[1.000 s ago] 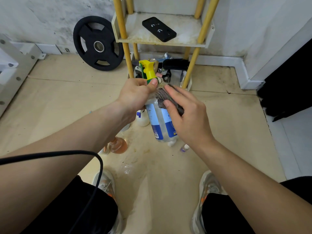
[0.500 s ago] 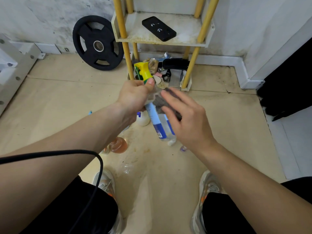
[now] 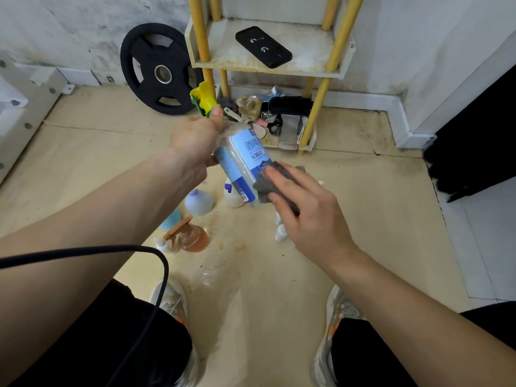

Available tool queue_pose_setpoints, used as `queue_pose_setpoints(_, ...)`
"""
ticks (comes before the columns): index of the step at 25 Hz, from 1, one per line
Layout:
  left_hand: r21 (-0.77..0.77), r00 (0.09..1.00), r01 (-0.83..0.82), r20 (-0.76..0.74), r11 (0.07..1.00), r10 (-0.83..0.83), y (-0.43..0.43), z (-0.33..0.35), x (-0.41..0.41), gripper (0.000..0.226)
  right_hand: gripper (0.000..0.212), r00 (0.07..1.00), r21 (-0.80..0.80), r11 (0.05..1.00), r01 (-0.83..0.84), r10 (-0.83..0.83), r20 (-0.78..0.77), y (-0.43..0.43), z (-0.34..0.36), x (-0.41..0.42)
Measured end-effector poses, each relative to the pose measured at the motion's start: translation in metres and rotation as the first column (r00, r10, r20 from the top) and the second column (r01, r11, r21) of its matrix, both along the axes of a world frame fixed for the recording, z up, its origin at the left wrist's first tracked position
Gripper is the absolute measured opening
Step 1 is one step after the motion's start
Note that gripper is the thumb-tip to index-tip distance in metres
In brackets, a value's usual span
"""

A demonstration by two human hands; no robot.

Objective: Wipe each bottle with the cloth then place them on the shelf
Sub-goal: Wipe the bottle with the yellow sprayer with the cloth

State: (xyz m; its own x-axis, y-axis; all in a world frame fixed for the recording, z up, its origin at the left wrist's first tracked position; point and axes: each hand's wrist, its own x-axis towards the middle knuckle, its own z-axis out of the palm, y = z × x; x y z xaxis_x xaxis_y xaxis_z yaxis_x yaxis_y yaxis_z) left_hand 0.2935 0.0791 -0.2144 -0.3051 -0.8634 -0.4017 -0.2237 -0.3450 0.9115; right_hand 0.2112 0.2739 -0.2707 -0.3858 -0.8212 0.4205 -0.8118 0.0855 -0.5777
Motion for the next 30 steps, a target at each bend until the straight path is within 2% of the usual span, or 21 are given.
queue_pose_setpoints(2, 0.004, 1.000, 0.021, 0.004, 1.000, -0.021, 0.007, -0.003, -0.003, 0.026, 0.037, 0.979, -0.007, 1.000, -0.024, 0.023, -0.202, 0.000, -0.003, 0.003)
queue_pose_setpoints(4, 0.009, 0.998, 0.065, 0.023, 0.998, -0.065, 0.019, -0.007, -0.005, 0.026, 0.036, 0.976, -0.010, 1.000, -0.019, 0.016, -0.215, -0.004, 0.000, 0.000)
queue_pose_setpoints(8, 0.031, 0.988, 0.154, 0.014, 0.988, -0.155, 0.036, -0.014, -0.008, 0.029, 0.036, 0.985, 0.012, 0.994, 0.105, -0.106, 0.135, -0.014, 0.019, -0.010)
queue_pose_setpoints(11, 0.013, 0.993, 0.115, 0.022, 0.993, -0.115, 0.030, -0.009, -0.008, 0.031, 0.035, 0.882, 0.134, 0.975, 0.178, -0.219, 0.418, -0.012, 0.028, -0.014)
queue_pose_setpoints(15, 0.019, 0.999, 0.028, 0.034, 0.999, -0.028, 0.016, -0.005, -0.006, 0.034, 0.045, 0.857, 0.193, 0.972, 0.138, -0.214, 0.468, -0.002, 0.021, -0.010)
queue_pose_setpoints(18, 0.035, 1.000, 0.003, 0.021, 0.999, -0.004, 0.020, -0.004, -0.006, 0.033, 0.078, 0.866, 0.225, 0.973, 0.046, -0.151, 0.477, 0.000, 0.017, -0.007)
queue_pose_setpoints(19, 0.041, 1.000, 0.000, 0.014, 0.999, -0.001, 0.022, -0.003, -0.006, 0.032, 0.081, 0.867, 0.226, 0.973, 0.043, -0.149, 0.476, -0.001, 0.018, -0.007)
queue_pose_setpoints(25, 0.016, 0.991, 0.127, -0.054, 0.992, -0.126, 0.021, 0.006, -0.006, 0.027, 0.066, 0.761, 0.089, 0.994, 0.062, -0.104, 0.641, -0.006, 0.024, -0.015)
queue_pose_setpoints(28, 0.054, 0.973, 0.197, -0.130, 0.979, -0.189, 0.017, 0.007, -0.005, 0.021, 0.065, 0.636, 0.065, 0.998, 0.022, -0.065, 0.769, -0.008, 0.021, -0.022)
queue_pose_setpoints(30, 0.074, 0.950, 0.260, -0.200, 0.963, -0.241, 0.012, 0.004, -0.004, 0.029, 0.063, 0.547, 0.055, 0.998, -0.015, -0.038, 0.836, -0.008, 0.019, -0.028)
